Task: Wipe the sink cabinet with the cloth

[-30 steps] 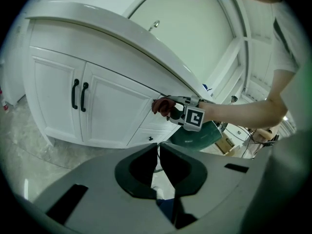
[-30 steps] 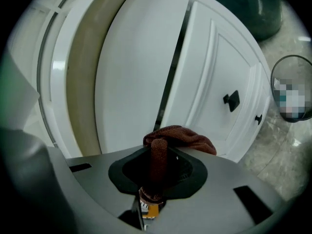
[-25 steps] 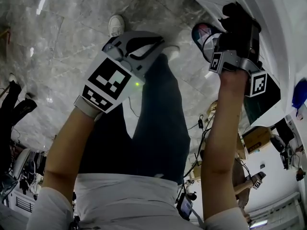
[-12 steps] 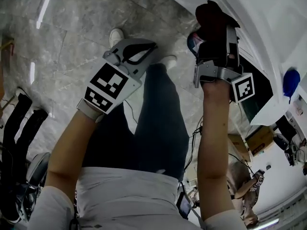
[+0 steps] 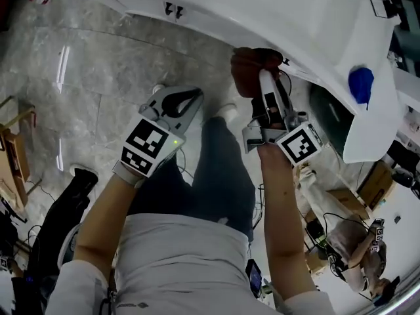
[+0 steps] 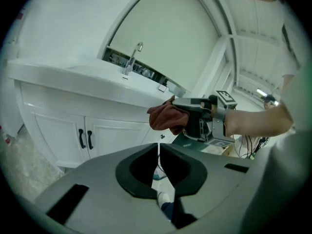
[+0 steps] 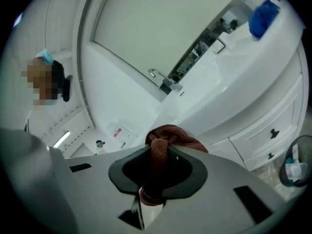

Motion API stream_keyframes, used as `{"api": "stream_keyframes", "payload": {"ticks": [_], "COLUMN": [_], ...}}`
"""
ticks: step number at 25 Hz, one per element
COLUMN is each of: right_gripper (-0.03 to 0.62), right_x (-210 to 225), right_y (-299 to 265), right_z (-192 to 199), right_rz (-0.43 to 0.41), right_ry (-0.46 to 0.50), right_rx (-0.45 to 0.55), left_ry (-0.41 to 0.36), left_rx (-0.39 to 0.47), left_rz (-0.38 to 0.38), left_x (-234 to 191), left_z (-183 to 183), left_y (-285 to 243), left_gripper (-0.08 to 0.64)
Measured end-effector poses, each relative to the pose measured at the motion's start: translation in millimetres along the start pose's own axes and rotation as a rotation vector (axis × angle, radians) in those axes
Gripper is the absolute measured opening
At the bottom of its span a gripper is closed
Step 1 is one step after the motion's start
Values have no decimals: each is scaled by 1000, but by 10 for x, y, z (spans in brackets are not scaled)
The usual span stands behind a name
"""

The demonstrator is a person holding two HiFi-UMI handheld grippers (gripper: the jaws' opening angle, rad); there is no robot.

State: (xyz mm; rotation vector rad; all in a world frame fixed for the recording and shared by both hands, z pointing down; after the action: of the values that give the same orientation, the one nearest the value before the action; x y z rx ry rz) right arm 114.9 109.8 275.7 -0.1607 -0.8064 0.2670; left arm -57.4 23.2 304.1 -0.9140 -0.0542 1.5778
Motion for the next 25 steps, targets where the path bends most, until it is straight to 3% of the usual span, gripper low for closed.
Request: {"api": "stream_keyframes", "payload": {"ticks": [8,16,25], "right_gripper": [74,74,75], "right_x": [-428,-930,-1292], "right_y": [362,745,1106], "right_z": [-434,-824,-1298], "right_rz": [40,43,20], "right_ry": [242,385,499], "right_rx": [14,14,52], "left_ry": [-98,-152,-184], "left_rx": [30,72,147], "left_rz": [19,69,73], "left_x": [276,814,1159], "left_z": [-571,-1117,-1593], "left_y": [207,431,522], "left_gripper": [12,12,12]}}
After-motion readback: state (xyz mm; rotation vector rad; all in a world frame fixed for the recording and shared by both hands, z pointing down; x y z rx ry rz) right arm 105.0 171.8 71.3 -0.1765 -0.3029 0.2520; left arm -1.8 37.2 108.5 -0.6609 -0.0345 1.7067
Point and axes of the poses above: the fingertips, and each gripper's own axes: y backward along the fingers, x to its right, z out of its underside, the point moved 5 cm from there along y, backward along the fingers, and after that the axes turned 6 degrees about y, right-handed, at the moved point
